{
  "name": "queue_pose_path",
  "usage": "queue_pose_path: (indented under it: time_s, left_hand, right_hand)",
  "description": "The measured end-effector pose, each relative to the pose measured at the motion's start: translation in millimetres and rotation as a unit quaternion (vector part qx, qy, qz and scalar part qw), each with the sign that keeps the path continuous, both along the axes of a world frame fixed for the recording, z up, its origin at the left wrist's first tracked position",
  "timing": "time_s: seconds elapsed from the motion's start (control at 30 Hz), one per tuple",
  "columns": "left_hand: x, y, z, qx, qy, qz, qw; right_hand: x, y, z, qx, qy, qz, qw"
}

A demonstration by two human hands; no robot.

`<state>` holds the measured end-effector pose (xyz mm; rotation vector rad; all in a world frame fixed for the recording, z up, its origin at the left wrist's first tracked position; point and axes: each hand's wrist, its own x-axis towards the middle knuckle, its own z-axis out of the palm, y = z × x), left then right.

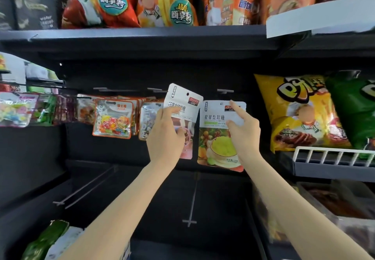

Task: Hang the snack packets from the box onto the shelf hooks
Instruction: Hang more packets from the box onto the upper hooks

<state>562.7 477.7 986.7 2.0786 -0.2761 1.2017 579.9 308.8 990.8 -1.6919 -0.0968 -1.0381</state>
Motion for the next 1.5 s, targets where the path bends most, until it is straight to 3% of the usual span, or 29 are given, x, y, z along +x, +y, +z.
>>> queue_pose_path:
  time_s: [0.4, 0.6, 0.77, 0.83, 0.93, 1.0, 1.1, 1.27, 1.37, 1.5]
  left_hand:
    - [19, -17, 10, -0.056, 0.017, -0.053, 0.997]
    - [31, -11, 11, -0.137, 0.065, -0.114, 0.982]
    - [24, -5, 11, -0.168, 0.082, -0.161, 0.969]
    - [19, -1, 7, -0.169, 0.081, -0.194, 0.963]
    - [11, 1, -1, -0.143, 0.072, -0.233, 0.959]
    - [6, 1, -6, -0.126, 0.07, -0.268, 0.952]
    - [1, -7, -9, -0.1, 0.072, -0.317, 0.94]
    - [3, -27, -5, -0.066, 0.089, -0.36, 0.926]
    - [7, -41, -2, -0.021, 0.105, -0.374, 0.921]
    - [17, -49, 0, -0.032, 0.103, -0.354, 0.929]
  right_hand:
    - [50, -16, -1, -0.079, 0.031, -0.04, 0.996]
    - [87, -24, 8, -0.159, 0.136, -0.046, 0.977]
    - [97, -23, 15, -0.228, 0.242, -0.078, 0.94]
    - [84, -17, 14, -0.229, 0.201, -0.096, 0.948]
    - [51, -14, 2, -0.135, 0.016, -0.083, 0.987]
    - [24, -13, -5, -0.076, -0.076, -0.014, 0.994]
    - [-8, -16, -8, -0.071, -0.147, 0.111, 0.98]
    - [-17, -27, 2, -0.107, -0.116, 0.176, 0.972]
    - [-9, -32, 3, -0.141, -0.091, 0.135, 0.976]
    - [1, -29, 3, -0.154, -0.055, 0.104, 0.981]
